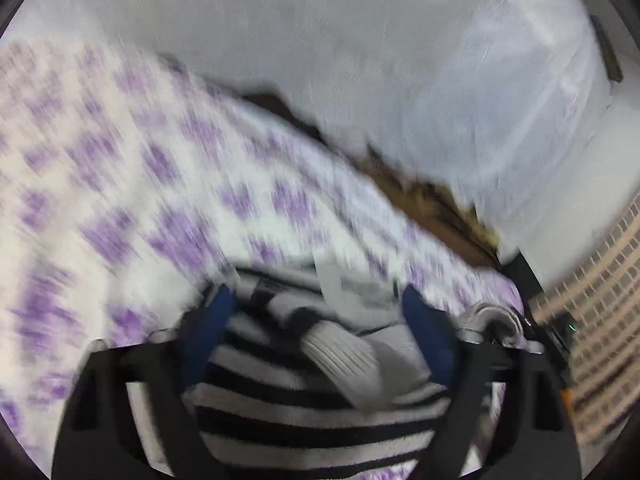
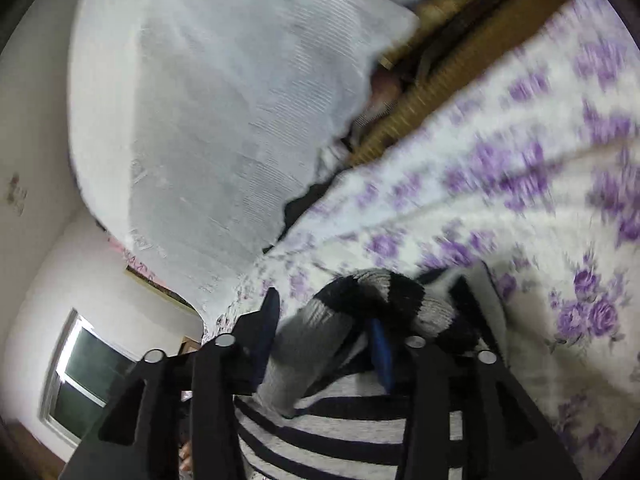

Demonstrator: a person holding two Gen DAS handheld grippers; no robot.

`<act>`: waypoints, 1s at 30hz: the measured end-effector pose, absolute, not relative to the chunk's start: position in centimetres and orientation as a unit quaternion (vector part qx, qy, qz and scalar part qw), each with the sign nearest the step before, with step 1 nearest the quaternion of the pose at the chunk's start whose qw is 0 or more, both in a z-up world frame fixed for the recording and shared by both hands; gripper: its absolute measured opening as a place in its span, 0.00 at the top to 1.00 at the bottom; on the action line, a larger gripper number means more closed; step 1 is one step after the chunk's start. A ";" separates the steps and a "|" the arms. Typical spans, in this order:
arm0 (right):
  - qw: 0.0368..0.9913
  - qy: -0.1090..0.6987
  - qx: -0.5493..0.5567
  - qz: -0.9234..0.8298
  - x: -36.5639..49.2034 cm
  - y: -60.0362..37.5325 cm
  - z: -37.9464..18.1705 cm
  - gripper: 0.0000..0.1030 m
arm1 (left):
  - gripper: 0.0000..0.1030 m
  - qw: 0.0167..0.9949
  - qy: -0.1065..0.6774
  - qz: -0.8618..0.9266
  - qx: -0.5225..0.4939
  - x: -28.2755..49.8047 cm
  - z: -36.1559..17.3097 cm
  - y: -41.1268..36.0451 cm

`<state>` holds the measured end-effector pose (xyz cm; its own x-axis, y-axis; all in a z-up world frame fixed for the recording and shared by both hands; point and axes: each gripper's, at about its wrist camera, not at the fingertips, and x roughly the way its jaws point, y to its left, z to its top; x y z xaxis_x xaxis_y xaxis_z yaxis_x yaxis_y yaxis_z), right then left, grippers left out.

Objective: Fold small clothes

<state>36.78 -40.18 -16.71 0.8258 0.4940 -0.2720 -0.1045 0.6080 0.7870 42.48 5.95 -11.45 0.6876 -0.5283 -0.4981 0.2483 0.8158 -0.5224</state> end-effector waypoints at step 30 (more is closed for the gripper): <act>0.863 0.351 0.362 0.040 41.0 -43.5 -22.1 1.00 | 0.19 0.877 0.472 -0.093 -0.019 50.2 -18.3 -4.3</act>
